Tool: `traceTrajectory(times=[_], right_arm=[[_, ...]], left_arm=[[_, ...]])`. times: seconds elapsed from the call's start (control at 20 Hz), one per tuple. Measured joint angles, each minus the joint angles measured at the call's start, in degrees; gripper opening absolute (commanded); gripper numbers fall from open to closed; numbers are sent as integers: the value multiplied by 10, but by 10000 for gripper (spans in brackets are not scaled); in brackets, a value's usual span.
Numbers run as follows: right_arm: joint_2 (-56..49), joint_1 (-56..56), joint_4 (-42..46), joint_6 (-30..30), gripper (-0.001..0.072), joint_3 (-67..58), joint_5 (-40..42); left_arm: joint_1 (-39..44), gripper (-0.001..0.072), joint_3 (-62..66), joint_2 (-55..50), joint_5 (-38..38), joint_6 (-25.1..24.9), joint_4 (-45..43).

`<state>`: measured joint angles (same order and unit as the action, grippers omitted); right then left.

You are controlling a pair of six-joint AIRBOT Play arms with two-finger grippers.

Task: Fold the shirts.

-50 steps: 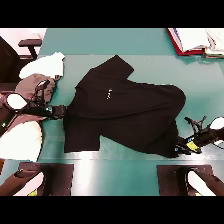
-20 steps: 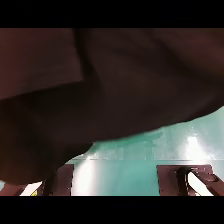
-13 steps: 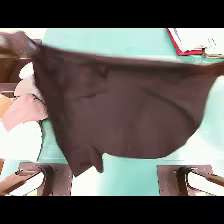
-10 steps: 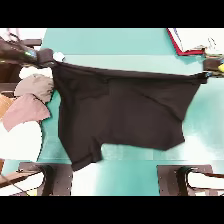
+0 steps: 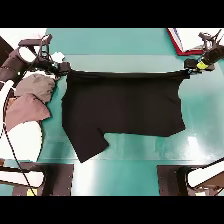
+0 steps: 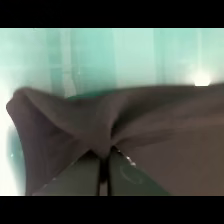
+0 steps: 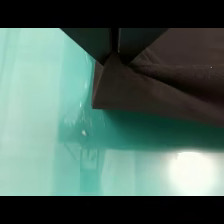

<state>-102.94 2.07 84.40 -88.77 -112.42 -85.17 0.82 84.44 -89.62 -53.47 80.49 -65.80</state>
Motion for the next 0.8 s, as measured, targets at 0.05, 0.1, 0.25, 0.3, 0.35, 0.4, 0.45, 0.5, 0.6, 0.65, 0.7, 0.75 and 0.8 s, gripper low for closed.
traceTrajectory(times=[0.05, 0.1, 0.25, 0.3, 0.35, 0.4, 0.45, 0.5, 0.6, 0.65, 0.7, 0.75, 0.8], right_arm=[[0, 0, -1, 2, 13, 11, 0], [4, 0, -2, 3, 14, 30, 3], [27, 1, -4, 4, 15, 108, 24], [34, 3, -4, 4, 34, 133, 34], [40, 5, -7, 4, 203, 157, 43], [43, 7, -8, 4, 369, 176, 50], [46, 7, -9, 5, 372, 192, 53], [49, 7, -14, 4, 370, 202, 55], [58, 7, -27, 4, 367, 214, 51], [70, 7, -31, 4, 367, 217, 41], [85, 7, -34, 7, 367, 222, 30], [106, 5, -39, 11, 367, 231, 18], [130, 4, -41, 16, 366, 245, 10]], left_arm=[[0, 28, -2, -3, -10, -14, -2], [0, 27, -7, -5, -24, -28, -4], [0, 29, -36, -8, -41, -55, -9], [0, 109, -47, -9, -41, -59, -11], [0, 421, -56, -9, -39, -62, -12], [0, 565, -63, -9, -36, -63, -13], [-1, 498, -68, -9, -35, -62, -13], [-1, 503, -71, -9, -35, -58, -13], [-1, 502, -76, -4, -47, -46, -13], [-3, 502, -77, 3, -61, -40, -13], [-8, 502, -82, 14, -79, -34, -14], [-12, 503, -95, 31, -97, -29, -16], [-16, 503, -116, 56, -111, -22, -18]])
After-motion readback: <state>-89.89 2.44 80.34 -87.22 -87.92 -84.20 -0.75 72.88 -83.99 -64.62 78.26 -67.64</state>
